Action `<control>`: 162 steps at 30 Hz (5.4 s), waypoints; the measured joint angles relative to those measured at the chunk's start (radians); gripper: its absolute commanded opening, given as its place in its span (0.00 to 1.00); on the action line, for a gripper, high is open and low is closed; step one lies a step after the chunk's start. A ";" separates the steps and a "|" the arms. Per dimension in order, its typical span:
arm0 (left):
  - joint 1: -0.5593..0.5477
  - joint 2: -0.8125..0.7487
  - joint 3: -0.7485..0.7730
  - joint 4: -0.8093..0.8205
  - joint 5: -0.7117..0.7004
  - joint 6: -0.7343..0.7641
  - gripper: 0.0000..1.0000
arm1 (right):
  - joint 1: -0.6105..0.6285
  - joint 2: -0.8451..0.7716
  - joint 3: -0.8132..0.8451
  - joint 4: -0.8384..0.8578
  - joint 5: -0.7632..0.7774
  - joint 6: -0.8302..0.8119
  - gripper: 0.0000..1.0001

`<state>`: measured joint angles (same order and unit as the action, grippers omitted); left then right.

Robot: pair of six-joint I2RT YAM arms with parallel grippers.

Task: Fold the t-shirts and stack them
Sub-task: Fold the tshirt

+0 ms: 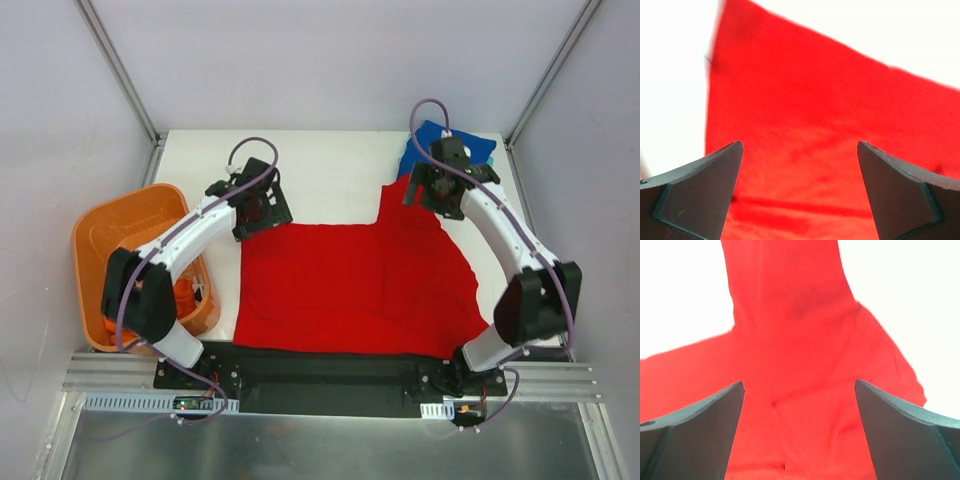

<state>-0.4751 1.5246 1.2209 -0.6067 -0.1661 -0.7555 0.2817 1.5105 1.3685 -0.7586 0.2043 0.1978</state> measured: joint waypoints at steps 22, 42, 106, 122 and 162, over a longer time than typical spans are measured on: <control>0.208 0.632 0.478 -0.152 -0.151 0.140 0.51 | -0.080 0.522 0.490 0.119 0.039 -0.309 0.97; 0.216 0.635 0.447 -0.131 -0.106 0.105 0.00 | -0.103 0.553 0.507 0.145 0.017 -0.341 0.97; 0.098 -0.333 -0.388 -0.004 -0.077 0.008 0.00 | -0.067 -0.553 -0.388 -0.101 0.066 -0.175 0.01; 0.069 -0.487 -0.519 0.018 -0.047 -0.030 0.00 | -0.067 -0.732 -0.420 -0.407 0.182 -0.005 0.05; -0.189 -0.103 -0.301 0.093 0.143 -0.054 0.99 | -0.068 -0.075 -0.428 -0.050 -0.161 0.038 0.97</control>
<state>-0.6643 1.4220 0.9199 -0.5137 -0.0235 -0.8097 0.2142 1.4357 0.9409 -0.8082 0.0437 0.2359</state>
